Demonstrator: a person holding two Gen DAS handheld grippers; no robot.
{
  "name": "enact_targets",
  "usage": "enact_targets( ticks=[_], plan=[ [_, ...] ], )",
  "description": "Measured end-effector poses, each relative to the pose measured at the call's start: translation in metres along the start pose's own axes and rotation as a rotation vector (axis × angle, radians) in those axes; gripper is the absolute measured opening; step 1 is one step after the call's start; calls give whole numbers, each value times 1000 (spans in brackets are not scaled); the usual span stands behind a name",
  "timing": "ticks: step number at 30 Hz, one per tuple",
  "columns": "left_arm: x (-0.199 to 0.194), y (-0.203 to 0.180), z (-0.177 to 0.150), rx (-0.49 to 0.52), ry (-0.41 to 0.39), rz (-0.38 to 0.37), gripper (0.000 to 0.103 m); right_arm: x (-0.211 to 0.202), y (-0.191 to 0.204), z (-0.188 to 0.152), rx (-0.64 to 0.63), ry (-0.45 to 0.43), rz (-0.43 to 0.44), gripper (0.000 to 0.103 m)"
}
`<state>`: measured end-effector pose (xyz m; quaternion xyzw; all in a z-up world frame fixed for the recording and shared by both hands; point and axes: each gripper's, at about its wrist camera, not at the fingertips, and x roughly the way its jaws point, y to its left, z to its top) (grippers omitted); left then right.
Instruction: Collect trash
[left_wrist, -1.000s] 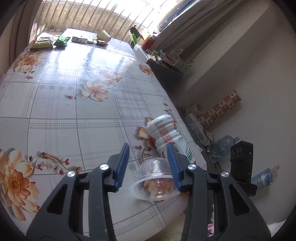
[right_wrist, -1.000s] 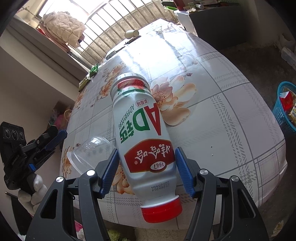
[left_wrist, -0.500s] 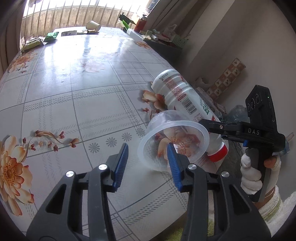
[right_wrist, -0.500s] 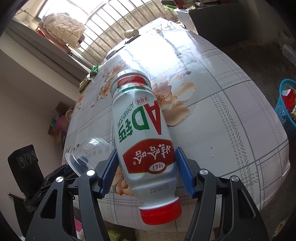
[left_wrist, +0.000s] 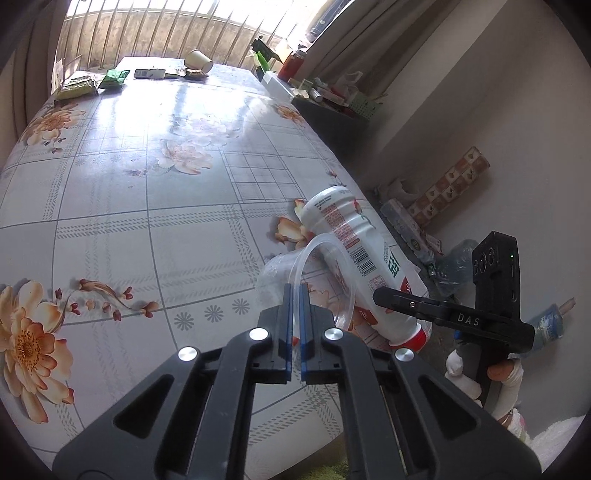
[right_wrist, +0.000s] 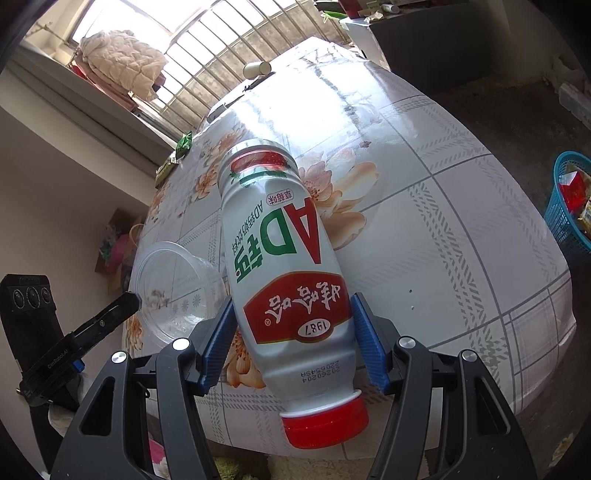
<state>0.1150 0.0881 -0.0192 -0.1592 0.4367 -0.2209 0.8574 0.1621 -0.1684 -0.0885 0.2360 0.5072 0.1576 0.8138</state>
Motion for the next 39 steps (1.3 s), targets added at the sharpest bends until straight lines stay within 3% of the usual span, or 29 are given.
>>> enact_targets(
  ticks=[10, 23, 34, 36, 39],
  plan=[
    [8, 3, 7, -44, -3, -19, 1, 2, -1, 1, 2, 4, 0, 60],
    [32, -2, 39, -68, -8, -2, 1, -4, -10, 3, 27, -17, -27, 60],
    [49, 18, 51, -148, -25, 39, 2, -13, -23, 3, 65, -45, -47, 60],
    [47, 21, 51, -158, -34, 32, 6, -11, -22, 4, 65, -46, -47, 60],
    [41, 23, 51, -160, -65, 24, 24, -11, -20, 3, 66, -47, -43, 60]
  ],
)
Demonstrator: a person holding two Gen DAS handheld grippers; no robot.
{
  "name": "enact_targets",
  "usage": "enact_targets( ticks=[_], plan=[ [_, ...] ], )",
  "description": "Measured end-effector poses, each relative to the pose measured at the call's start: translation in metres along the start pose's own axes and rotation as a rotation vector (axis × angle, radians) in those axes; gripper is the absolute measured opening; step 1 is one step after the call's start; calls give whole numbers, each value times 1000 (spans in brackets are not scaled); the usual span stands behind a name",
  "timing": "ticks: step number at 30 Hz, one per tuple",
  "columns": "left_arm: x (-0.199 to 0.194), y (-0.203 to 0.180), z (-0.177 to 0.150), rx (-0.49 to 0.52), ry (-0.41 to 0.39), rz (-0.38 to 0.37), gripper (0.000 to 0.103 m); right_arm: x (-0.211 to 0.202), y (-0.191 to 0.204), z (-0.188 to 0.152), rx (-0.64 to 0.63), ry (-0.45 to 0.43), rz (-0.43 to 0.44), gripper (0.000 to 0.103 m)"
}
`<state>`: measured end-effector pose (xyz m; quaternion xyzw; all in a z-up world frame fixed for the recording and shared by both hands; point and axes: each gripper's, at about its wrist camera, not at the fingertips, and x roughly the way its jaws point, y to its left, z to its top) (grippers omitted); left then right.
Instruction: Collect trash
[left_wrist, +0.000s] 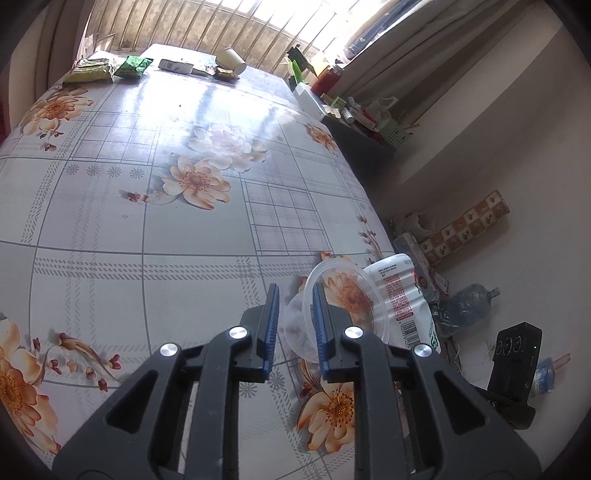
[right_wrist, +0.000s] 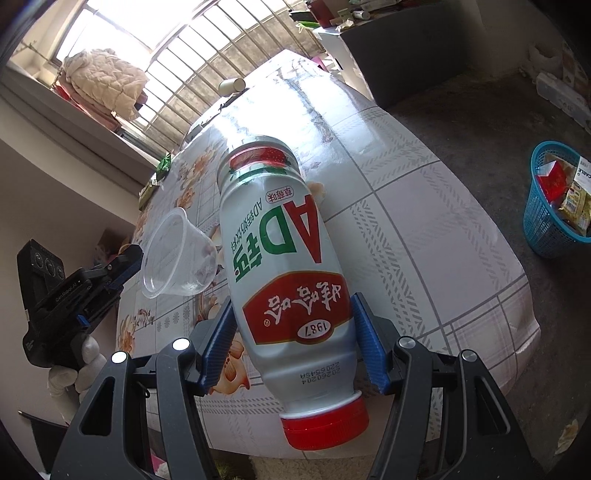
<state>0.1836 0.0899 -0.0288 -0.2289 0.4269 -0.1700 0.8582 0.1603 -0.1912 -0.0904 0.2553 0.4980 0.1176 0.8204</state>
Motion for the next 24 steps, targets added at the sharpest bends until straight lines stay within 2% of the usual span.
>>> enact_targets(
  ticks=[2, 3, 4, 5, 8, 12, 15, 17, 21, 24],
  plan=[
    [-8, -1, -1, 5, -36, -12, 41, 1, 0, 2, 1, 2, 4, 60],
    [-13, -3, -2, 18, -60, -25, 44, 1, 0, 2, 0, 2, 5, 60],
    [-20, -7, -4, 43, -82, -43, 53, 1, -1, 2, 0, 2, 6, 60],
    [-25, -12, -7, 79, -99, -58, 63, 2, -1, 2, 1, 3, 8, 60],
    [-33, -30, -21, 223, -102, -60, 82, 3, -2, 3, 0, 4, 9, 60],
    [-15, -52, -47, 402, 1, 22, 84, 5, -1, 5, -5, 4, 8, 60],
    [3, -61, -59, 476, 33, 102, 84, 5, 0, 5, -4, 4, 8, 60],
    [13, -61, -59, 469, 31, 119, 84, 5, -1, 5, -5, 5, 8, 60],
    [26, -53, -45, 378, 1, 130, 84, 5, 0, 6, -3, 5, 9, 60],
    [30, -50, -37, 346, -35, 133, 84, 6, 0, 5, -3, 4, 11, 60]
  ],
)
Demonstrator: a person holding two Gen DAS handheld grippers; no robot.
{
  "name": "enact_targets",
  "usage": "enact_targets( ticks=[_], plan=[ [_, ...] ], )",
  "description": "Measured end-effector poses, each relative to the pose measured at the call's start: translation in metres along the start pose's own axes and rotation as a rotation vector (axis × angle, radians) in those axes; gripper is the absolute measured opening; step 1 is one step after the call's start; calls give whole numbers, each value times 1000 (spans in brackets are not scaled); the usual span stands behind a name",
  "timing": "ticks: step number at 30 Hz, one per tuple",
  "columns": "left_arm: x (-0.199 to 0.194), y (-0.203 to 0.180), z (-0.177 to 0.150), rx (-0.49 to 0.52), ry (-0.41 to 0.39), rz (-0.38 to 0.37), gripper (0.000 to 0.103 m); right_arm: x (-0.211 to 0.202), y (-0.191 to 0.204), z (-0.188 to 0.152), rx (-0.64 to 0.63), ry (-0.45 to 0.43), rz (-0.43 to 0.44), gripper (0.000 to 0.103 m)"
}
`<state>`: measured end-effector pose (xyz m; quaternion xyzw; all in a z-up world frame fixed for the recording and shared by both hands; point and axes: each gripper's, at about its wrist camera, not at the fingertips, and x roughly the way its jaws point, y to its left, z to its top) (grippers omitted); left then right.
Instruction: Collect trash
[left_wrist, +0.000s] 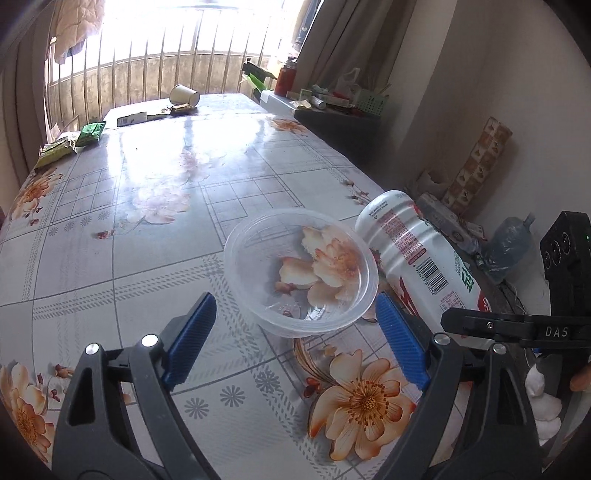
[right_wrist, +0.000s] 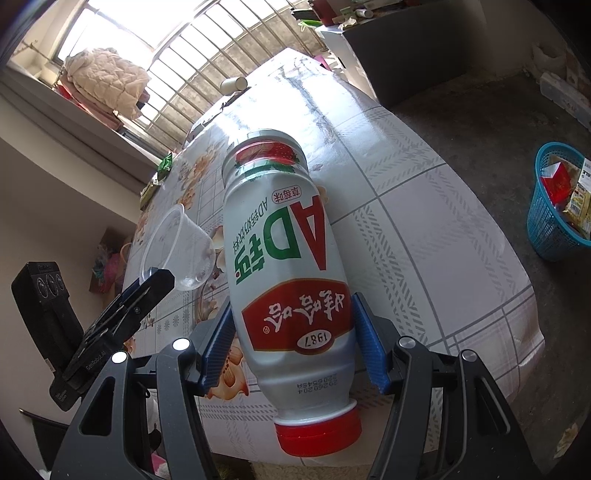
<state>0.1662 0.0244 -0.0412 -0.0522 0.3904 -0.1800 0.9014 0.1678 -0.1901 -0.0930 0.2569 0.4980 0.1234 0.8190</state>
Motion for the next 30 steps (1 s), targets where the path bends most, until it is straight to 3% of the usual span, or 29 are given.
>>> enact_targets(
  ticks=[14, 17, 24, 30],
  plan=[
    [9, -11, 3, -11, -76, -16, 82, 2, 3, 0, -11, -4, -5, 60],
    [11, -15, 3, 1, -64, -17, 77, 2, 3, 0, -10, -4, -5, 60],
    [15, -25, -3, 47, -29, 9, 79, 2, 3, -1, -17, -5, -12, 60],
    [20, -21, 1, 14, -19, 8, 80, 3, 3, 0, -16, -7, -11, 60]
  ],
)
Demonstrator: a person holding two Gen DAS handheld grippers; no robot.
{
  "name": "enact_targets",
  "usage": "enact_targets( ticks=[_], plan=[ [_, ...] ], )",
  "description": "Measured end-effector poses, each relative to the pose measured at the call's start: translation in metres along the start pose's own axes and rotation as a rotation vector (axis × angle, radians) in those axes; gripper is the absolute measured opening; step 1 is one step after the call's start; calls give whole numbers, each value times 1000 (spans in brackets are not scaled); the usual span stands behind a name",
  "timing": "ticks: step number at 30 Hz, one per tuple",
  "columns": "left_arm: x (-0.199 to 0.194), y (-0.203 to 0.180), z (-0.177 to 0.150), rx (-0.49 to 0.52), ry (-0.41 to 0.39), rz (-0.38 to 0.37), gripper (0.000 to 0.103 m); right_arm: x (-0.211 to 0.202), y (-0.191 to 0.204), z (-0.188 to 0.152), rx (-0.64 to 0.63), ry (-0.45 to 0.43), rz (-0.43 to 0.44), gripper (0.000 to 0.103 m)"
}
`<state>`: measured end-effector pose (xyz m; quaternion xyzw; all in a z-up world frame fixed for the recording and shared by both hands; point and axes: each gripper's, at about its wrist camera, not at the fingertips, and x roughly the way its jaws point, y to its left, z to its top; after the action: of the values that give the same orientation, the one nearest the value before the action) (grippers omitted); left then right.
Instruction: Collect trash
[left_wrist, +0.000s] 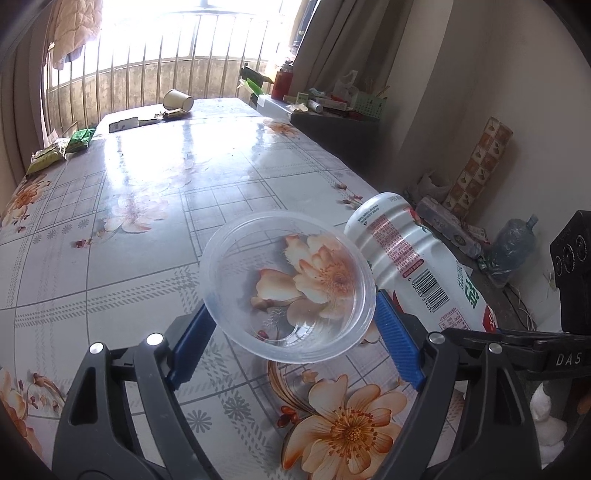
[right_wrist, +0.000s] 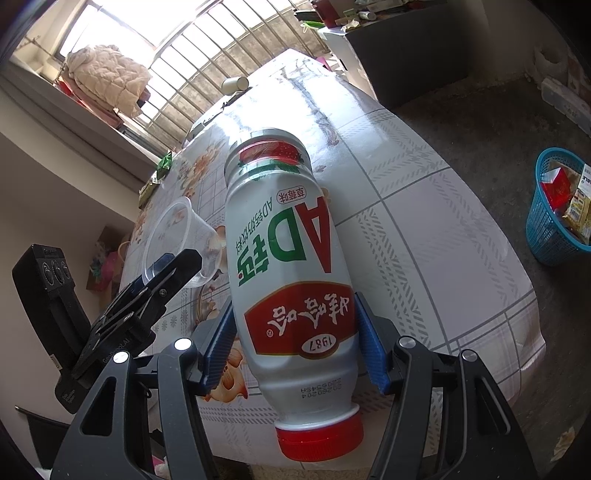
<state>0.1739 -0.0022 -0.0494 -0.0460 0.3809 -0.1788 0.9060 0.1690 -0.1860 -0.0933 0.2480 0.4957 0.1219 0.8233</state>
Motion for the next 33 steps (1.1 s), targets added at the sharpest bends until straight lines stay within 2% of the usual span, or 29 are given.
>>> enact_targets(
  ticks=[2, 8, 12, 13, 15, 16, 17, 25, 33],
  plan=[
    [0, 0, 1, 8, -1, 8, 76, 0, 0, 0, 0, -1, 0, 60],
    [-1, -4, 2, 29, 11, 28, 76, 0, -1, 0, 2, -1, 6, 60],
    [-7, -8, 1, 44, 46, 57, 76, 0, 0, 2, -4, 8, 1, 60],
    [-10, -10, 0, 48, 55, 68, 76, 1, 1, 3, -10, 16, -2, 61],
    [-16, -14, -3, 63, 69, 93, 76, 2, 3, 6, -24, 31, -5, 69],
    [-20, -16, -5, 72, 73, 103, 76, 3, 5, 9, -35, 32, -19, 75],
    [-24, -18, -6, 79, 76, 109, 76, 3, 7, 10, -48, 31, -42, 76],
    [-45, -16, -23, 37, 112, 121, 76, 8, 14, 17, -115, 33, -121, 76],
    [-59, -11, -25, 39, 96, 144, 76, 11, 23, 19, -162, 26, -188, 76]
  ],
)
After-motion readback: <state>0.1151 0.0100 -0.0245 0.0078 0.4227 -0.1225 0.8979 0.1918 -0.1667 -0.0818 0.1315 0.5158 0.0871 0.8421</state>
